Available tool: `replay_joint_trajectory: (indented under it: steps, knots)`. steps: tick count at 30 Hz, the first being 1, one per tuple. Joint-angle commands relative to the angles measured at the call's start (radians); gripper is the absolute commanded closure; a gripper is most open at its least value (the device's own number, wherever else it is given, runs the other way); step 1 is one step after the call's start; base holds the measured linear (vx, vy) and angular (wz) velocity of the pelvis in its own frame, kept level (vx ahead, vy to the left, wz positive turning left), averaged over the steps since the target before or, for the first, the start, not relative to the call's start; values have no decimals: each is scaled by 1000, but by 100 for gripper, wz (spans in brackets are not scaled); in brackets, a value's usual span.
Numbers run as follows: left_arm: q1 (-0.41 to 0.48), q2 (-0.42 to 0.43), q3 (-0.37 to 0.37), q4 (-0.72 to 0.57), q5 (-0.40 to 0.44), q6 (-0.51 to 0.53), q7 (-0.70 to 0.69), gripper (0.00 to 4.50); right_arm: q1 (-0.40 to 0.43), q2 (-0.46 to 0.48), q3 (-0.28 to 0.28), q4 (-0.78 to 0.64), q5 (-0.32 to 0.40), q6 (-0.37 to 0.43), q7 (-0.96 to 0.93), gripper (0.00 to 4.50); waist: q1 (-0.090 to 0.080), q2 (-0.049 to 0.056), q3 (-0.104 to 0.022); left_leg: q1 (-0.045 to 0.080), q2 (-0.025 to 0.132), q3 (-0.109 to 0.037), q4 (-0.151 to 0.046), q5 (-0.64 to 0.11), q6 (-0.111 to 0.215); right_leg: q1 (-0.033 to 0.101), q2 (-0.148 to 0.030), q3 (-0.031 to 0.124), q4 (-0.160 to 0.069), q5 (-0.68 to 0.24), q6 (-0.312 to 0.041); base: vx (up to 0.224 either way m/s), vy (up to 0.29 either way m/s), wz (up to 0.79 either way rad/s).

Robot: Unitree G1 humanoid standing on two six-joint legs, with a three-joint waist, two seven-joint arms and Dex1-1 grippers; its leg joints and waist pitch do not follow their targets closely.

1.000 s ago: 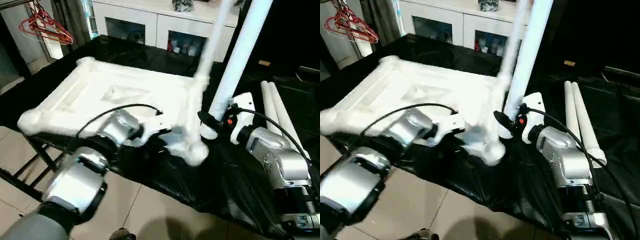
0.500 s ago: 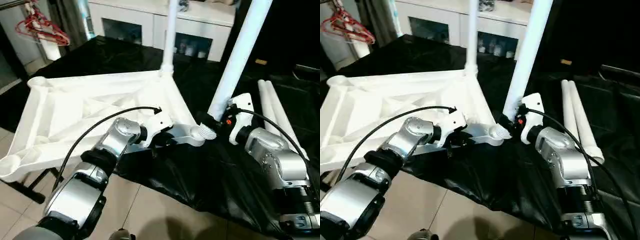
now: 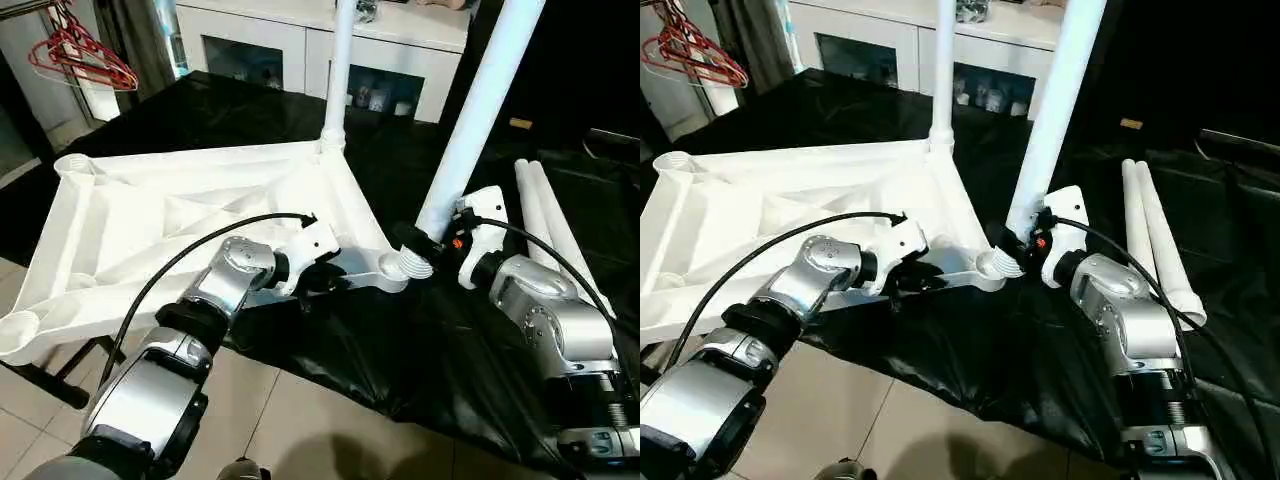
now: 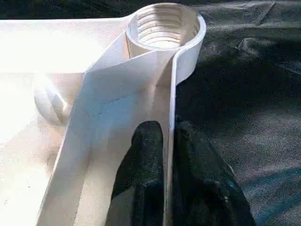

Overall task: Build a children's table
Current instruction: Insert table leg to table base

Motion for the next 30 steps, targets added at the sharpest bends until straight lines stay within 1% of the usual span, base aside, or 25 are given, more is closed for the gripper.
replay_joint_trajectory:
  steps: [1, 3, 5, 6, 7, 9, 11, 12, 13, 14, 17, 19, 20, 25, 30]
  knots:
    - [9, 4, 4, 19, -6, 7, -3, 417, -24, 5, -9, 24, 9, -7, 15, 258, 3, -10, -74, 20, 56, -22, -67, -179, 43, 55, -108, 60, -88, -273, -152, 0, 0, 0]
    - [13, 9, -4, 18, 0, 5, -18, 438, -32, 8, -5, 43, 10, -6, 21, 258, 2, -9, -74, 19, 55, -21, -67, -181, 44, 55, -108, 60, -89, -274, -157, 0, 0, 0]
    - [16, 10, -6, 16, 3, 3, -19, 445, -37, 9, 0, 52, 11, -2, 31, 258, 2, -9, -75, 18, 56, -21, -67, -173, 45, 57, -108, 61, -87, -264, -158, 0, 0, 0]
    - [20, 11, -7, 13, 5, 2, -22, 450, -47, 11, 11, 69, 5, -6, 40, 258, 1, -15, -76, 17, 57, -21, -67, -162, 49, 58, -108, 61, -83, -244, -162, 0, 0, 0]
    - [26, 15, -16, 4, 10, 3, -37, 450, -59, 14, 21, 90, -1, -6, 48, 258, 1, -12, -77, 17, 56, -21, -66, -154, 52, 58, -109, 60, -80, -229, -169, 0, 0, 0]
    - [32, 18, -24, -4, 14, 0, -49, 450, -66, 16, 28, 102, -4, -4, 53, 258, 0, -15, -75, 17, 55, -19, -66, -152, 55, 57, -109, 61, -82, -234, -168, 0, 0, 0]
    - [38, 23, -33, -11, 22, -6, -56, 450, -74, 17, 38, 115, -8, 1, 61, 258, 0, -15, -75, 16, 57, -20, -67, -148, 57, 58, -110, 61, -80, -236, -166, 0, 0, 0]
    - [40, 25, -37, -13, 27, -9, -58, 450, -77, 17, 43, 121, -11, 2, 65, 258, 0, -14, -76, 17, 58, -21, -66, -145, 57, 57, -110, 61, -79, -231, -168, 0, 0, 0]
    - [48, 31, -46, -22, 31, -15, -75, 450, -87, 22, 55, 145, -22, -7, 71, 258, 0, -16, -76, 18, 59, -20, -66, -143, 57, 55, -109, 62, -78, -221, -170, 0, 0, 0]
    - [50, 32, -47, -25, 32, -15, -79, 450, -90, 24, 57, 151, -25, -10, 74, 258, -1, -16, -76, 16, 58, -21, -67, -141, 57, 57, -110, 62, -76, -217, -173, 0, 0, 0]
    - [56, 34, -46, -39, 25, -10, -99, 450, -100, 31, 60, 175, -30, -15, 78, 258, -1, -13, -75, 18, 59, -19, -67, -144, 52, 54, -110, 63, -78, -221, -175, 0, 0, 0]
    - [58, 36, -47, -45, 22, -13, -111, 450, -103, 33, 63, 184, -32, -18, 81, 258, 0, -14, -75, 18, 59, -19, -68, -146, 50, 55, -110, 63, -77, -219, -175, 0, 0, 0]
    - [64, 41, -51, -61, 20, -11, -126, 450, -111, 34, 68, 213, -39, -30, 81, 258, 0, -14, -74, 19, 60, -19, -68, -151, 49, 54, -111, 63, -77, -225, -175, 0, 0, 0]
    - [70, 44, -49, -84, 9, -2, -149, 450, -123, 39, 65, 252, -44, -44, 86, 258, 0, -14, -74, 20, 60, -19, -69, -164, 41, 55, -111, 63, -80, -255, -169, 0, 0, 0]
    - [76, 43, -44, -100, 5, 5, -160, 450, -126, 49, 54, 285, -39, -50, 94, 259, -3, -15, -75, 18, 60, -20, -69, -154, 43, 56, -111, 63, -76, -224, -177, 0, 0, 0]
